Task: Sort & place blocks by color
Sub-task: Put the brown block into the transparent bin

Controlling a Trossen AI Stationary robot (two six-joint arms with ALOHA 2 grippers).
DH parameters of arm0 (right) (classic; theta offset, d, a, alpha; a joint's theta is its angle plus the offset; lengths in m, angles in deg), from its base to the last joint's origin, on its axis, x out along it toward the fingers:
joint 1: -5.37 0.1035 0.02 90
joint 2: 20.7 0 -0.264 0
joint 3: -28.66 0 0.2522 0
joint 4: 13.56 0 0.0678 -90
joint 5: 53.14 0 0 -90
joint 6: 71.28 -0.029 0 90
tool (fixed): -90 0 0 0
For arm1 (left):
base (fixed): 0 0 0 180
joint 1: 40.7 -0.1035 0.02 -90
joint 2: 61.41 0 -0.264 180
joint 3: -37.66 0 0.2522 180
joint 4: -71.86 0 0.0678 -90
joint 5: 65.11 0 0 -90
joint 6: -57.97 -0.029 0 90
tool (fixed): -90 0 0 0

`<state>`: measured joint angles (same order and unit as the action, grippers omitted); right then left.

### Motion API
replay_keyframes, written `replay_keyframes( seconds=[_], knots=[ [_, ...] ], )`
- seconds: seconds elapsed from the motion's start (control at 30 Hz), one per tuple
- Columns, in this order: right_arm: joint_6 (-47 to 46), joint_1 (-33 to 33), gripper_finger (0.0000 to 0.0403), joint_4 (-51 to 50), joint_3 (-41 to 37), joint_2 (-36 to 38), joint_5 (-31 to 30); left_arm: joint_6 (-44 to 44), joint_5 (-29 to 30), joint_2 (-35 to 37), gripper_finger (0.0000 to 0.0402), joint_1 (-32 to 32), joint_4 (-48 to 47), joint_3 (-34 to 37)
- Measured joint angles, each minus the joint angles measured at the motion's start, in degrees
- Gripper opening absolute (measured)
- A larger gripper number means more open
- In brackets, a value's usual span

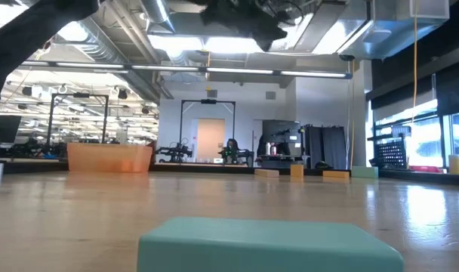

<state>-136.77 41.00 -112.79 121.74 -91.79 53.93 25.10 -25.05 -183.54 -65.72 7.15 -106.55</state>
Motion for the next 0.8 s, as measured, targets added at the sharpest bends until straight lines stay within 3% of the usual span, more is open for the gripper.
replay_keyframes(
  seconds=[0.13,0.33,0.57,0.8],
  knots=[
    [-5.8,3.6,0.0054,0.0,-2.0,0.0,-0.6,-5.0,3.4,3.0,0.0172,0.5,-6.8,0.0],
    [-12.6,7.4,0.0053,2.8,-9.6,1.3,-0.8,-5.4,8.1,6.6,0.0172,2.7,-13.9,-0.1],
    [-17.8,9.8,0.0053,25.9,-23.1,5.0,1.7,-5.3,10.6,8.0,0.0172,5.2,-18.5,-0.1],
    [-21.7,12.2,0.0053,37.4,-35.3,4.9,7.0,-5.3,12.3,8.7,0.0172,7.5,-20.5,-0.1]
  ],
)
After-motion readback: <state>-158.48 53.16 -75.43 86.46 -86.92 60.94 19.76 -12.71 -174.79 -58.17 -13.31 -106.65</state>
